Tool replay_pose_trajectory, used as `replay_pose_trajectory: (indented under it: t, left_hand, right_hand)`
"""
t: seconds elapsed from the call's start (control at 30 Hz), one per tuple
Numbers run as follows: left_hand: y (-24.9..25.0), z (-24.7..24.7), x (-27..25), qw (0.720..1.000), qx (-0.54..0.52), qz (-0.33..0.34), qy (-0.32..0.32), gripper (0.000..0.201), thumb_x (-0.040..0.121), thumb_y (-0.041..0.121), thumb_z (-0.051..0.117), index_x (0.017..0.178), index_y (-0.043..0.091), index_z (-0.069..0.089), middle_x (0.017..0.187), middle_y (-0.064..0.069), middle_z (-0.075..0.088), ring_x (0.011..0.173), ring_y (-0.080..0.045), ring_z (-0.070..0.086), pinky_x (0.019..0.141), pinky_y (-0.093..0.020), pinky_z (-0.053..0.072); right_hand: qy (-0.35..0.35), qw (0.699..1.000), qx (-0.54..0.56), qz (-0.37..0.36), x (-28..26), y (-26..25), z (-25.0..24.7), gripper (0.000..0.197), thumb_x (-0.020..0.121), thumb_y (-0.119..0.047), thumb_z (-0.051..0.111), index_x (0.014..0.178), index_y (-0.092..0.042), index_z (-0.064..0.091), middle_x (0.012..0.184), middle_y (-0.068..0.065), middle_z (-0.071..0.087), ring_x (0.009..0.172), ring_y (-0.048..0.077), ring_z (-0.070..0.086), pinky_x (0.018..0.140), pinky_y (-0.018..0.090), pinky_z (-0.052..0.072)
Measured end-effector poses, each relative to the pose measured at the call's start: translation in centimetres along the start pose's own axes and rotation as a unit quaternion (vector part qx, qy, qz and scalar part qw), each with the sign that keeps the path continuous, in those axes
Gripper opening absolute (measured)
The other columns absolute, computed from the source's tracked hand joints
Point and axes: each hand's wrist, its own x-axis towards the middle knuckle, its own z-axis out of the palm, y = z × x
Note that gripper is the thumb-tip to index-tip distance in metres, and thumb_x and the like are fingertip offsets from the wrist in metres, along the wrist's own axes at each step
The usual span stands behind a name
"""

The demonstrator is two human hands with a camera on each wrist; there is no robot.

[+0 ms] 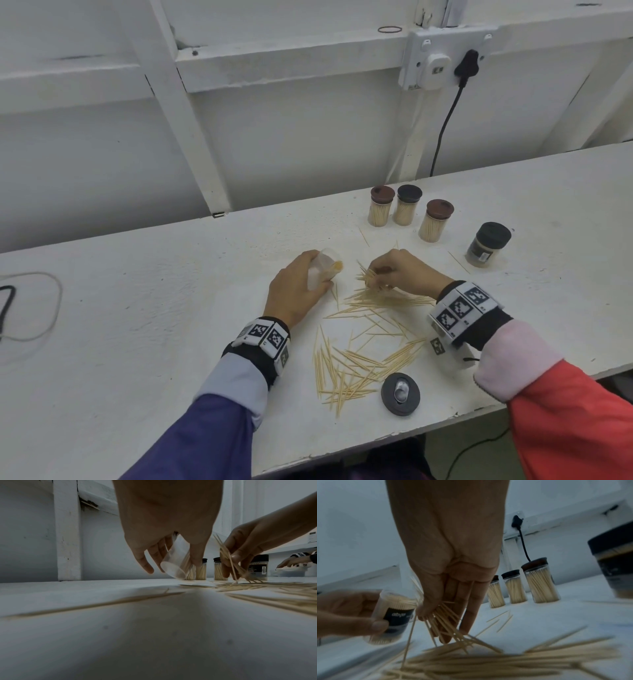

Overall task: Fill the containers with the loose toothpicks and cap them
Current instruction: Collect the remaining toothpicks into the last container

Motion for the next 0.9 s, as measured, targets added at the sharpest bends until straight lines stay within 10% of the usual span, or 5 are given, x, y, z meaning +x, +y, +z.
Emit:
replay_pose_trajectory:
  t: [0.43,0.9]
  left_hand:
    - [-0.2,0.1,0.1,1.0,-0.003,-0.016,0.002,0.06,0.086,0.046,0.067,0.136,0.024,0.043,0.129,0.008,0.058,0.114,-0.016,0.056,0.086,-0.027,0.041]
    - [0.7,-0.1,-0.2,0.998,-0.032,0.03,-0.04,0.056,0.085,0.043,0.069,0.132,0.024,0.047,0.125,0.009,0.06,0.113,-0.011,0.056,0.092,-0.03,0.046]
  right_hand:
    - [0.073,0.92,0.382,-0.043,1.1,-2.4,-0.7,0.01,0.093,-0.002,0.059,0.098,0.003,0.066,0.081,0.013,0.07,0.077,0.025,0.069,0.074,0.032,0.057]
    - [0.149,0.803,0.571,-0.078,3.3,-6.0,0.7,0.011,0.095,-0.007,0.055,0.102,-0.004,0.064,0.082,0.006,0.07,0.081,0.025,0.069,0.085,0.038,0.057]
